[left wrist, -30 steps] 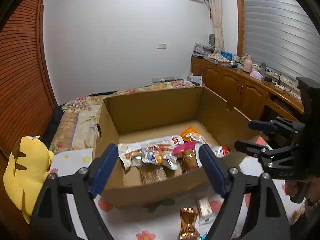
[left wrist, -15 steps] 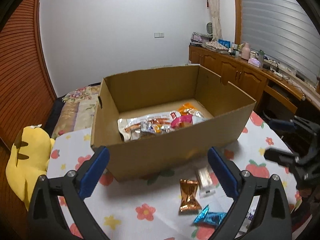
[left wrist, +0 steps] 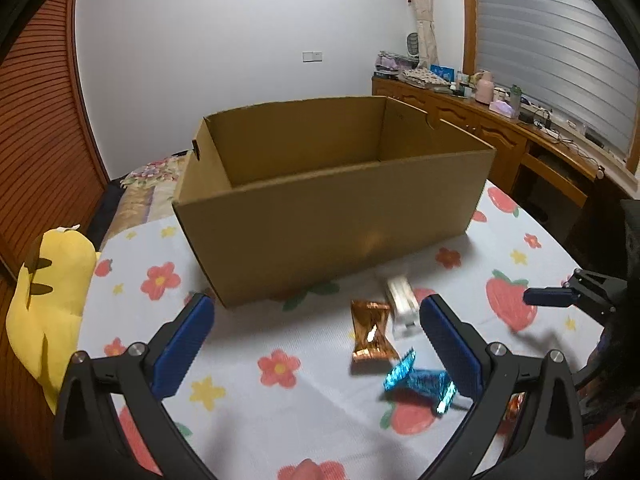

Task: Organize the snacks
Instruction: 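Withdraw both tools to the blue-print duck pouch and blue foil candy, then close the right tool on the blue-print pouch while the left tool grips the blue candy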

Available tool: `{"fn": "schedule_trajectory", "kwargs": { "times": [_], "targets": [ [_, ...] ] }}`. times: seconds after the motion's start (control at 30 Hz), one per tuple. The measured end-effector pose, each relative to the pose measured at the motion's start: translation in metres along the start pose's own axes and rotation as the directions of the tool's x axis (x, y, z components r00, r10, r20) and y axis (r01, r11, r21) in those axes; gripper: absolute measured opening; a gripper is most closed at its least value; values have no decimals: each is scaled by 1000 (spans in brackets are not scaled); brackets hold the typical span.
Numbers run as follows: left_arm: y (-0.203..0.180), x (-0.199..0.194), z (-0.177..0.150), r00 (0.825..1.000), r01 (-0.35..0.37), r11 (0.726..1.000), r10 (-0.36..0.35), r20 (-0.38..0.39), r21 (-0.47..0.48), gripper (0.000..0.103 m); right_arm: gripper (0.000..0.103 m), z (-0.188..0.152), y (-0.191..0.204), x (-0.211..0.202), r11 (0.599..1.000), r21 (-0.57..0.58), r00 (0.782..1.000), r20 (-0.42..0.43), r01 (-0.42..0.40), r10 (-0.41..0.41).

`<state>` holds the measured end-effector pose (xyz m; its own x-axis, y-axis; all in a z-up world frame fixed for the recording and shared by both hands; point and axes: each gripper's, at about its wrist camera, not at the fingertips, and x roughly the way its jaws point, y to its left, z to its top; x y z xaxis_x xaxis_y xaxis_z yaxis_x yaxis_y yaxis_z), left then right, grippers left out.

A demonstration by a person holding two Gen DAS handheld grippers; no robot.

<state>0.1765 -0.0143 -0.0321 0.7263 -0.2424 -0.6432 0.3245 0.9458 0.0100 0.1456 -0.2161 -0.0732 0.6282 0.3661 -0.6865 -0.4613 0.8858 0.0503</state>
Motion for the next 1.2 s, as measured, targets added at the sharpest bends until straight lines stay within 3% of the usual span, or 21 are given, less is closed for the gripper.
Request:
{"fn": "schedule_trajectory", "kwargs": {
  "times": [0.2,0.63,0.73,0.83,1.03,1.2],
  "targets": [
    [-7,0,-21,1000,1,1000,-1,-16,0,103,83,-17,13,11,999,-14,998,-47,-29,29],
    [-14,2,-49,994,102,994,-104,-34,-43,101,82,-31,29,23,998,-55,994,-106,-21,15],
    [-16,4,-53,991,125,991,-128,-48,-56,100,79,-34,33,23,998,-70,995,-104,-3,-4],
    [-20,5,-55,988,142,988,-145,-55,-64,97,68,-33,36,21,997,-71,995,-102,-10,3],
    [-32,10,-57,982,168,981,-175,-67,-99,83,66,-38,34,16,998,-68,995,-99,-20,13],
    [-44,23,-56,977,170,978,-184,-111,-122,55,66,-41,22,10,1000,-19,996,-86,9,-11]
  ]
}}
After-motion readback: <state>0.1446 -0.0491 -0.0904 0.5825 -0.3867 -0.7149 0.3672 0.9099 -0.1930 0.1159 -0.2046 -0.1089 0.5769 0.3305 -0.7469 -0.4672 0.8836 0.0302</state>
